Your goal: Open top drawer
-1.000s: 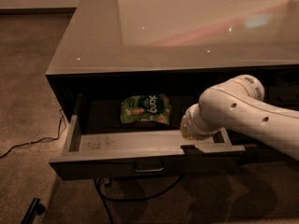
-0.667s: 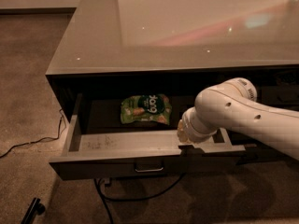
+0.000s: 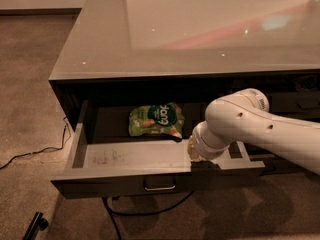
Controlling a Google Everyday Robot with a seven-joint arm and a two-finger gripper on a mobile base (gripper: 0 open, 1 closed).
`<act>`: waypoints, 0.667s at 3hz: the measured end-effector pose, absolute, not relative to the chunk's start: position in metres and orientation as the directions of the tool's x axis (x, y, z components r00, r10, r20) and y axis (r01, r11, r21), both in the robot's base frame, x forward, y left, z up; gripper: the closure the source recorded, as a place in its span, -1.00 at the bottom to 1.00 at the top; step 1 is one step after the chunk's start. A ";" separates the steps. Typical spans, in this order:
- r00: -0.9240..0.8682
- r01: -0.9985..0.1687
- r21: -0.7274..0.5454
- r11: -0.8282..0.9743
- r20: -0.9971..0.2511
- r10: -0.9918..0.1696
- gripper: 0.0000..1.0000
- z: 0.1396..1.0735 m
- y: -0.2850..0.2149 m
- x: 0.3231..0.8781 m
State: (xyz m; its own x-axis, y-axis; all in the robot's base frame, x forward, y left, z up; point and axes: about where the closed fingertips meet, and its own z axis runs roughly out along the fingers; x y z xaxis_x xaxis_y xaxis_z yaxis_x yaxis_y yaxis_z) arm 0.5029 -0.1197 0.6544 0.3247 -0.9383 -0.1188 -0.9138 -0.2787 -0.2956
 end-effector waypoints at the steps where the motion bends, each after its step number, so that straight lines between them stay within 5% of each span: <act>1: 0.327 -0.919 -0.269 -0.287 -0.118 -0.938 1.00 0.647 -0.121 0.491; 2: 0.332 -0.919 -0.259 -0.297 -0.104 -0.938 1.00 0.649 -0.121 0.479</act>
Offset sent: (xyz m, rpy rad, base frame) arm -0.0379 -0.0002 -0.0041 -0.0469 0.0375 0.0167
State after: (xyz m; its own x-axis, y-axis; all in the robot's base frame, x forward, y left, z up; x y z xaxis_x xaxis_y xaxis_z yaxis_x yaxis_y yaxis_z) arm 0.4788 -0.1206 0.6485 0.3317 -0.9377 -0.1035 -0.9192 -0.2966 -0.2589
